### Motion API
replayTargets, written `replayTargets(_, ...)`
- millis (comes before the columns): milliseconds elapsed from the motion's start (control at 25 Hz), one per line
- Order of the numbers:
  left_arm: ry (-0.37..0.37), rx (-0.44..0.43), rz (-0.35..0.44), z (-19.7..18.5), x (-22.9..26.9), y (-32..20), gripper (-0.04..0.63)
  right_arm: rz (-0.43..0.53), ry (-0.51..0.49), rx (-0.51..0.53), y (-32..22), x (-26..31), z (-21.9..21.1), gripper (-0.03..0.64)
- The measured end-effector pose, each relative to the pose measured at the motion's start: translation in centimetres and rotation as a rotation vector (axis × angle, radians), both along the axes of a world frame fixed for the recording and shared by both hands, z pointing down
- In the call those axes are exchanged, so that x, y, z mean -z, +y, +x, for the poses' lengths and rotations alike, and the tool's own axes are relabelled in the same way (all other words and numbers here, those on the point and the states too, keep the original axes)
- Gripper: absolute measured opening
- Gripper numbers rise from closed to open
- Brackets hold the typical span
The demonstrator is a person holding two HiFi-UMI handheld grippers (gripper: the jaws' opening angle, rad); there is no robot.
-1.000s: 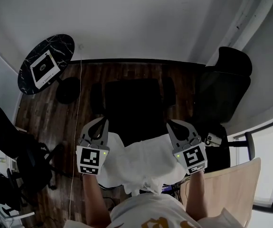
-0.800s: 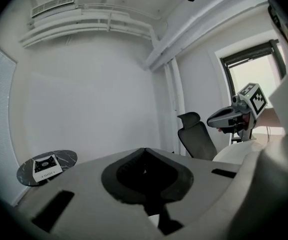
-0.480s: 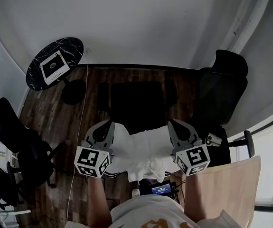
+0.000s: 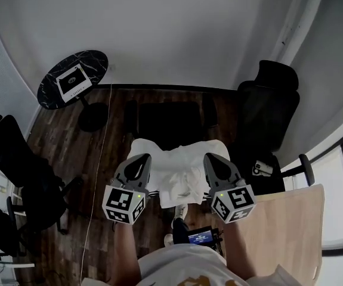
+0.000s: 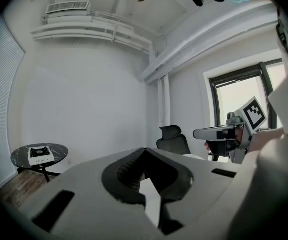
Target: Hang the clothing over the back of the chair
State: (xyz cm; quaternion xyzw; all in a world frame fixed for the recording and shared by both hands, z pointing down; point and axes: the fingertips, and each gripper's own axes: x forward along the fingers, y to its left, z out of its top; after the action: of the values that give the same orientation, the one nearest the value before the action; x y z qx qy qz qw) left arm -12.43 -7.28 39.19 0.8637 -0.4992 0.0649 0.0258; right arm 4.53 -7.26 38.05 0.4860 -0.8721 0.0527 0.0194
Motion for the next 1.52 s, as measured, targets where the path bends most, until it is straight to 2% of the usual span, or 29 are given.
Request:
replayTargets(80,0.026,0.017,-0.001,0.2,0.0,1.2,0.02,-0.007,-0.013,-0.011,1.5,-0.2,0.4,0.011)
replayTargets(200,0.095,0.046,-0.042,0.0,-0.7,2.6,0.02,0.004,0.045,-0.046,3.3,-0.6,1.1,0.011)
replayTargets(280,0.111,0.068,-0.067,-0.6,-1.5,3.6,0.02,0.001,0.047,-0.064,4.4,-0.8,1.2,0.011)
replayTargets(480,0.075,0.113,-0.061,-1.1,-2.6,5.2,0.02,-0.004,0.058,-0.096,6.2,-1.3,1.5,0.011)
replayTargets(760,0.032,0.061,-0.041,0.0,-3.0,6.3,0.02,0.008,0.075,-0.109,7.1,-1.5,1.7,0.011)
replayTargets(1040,0.045,0.076,-0.046,-0.3,-3.4,6.1,0.02,-0.011,0.098,-0.109,7.2,-2.4,2.0,0.011)
replayTargets(1240,0.007,0.069,-0.039,0.0,-3.3,5.7,0.02,-0.008,0.118,-0.102,7.1,-2.3,2.2,0.011)
replayTargets(1520,0.015,0.064,-0.035,-0.1,-3.1,5.2,0.02,-0.003,0.133,-0.096,7.0,-2.4,2.3,0.011)
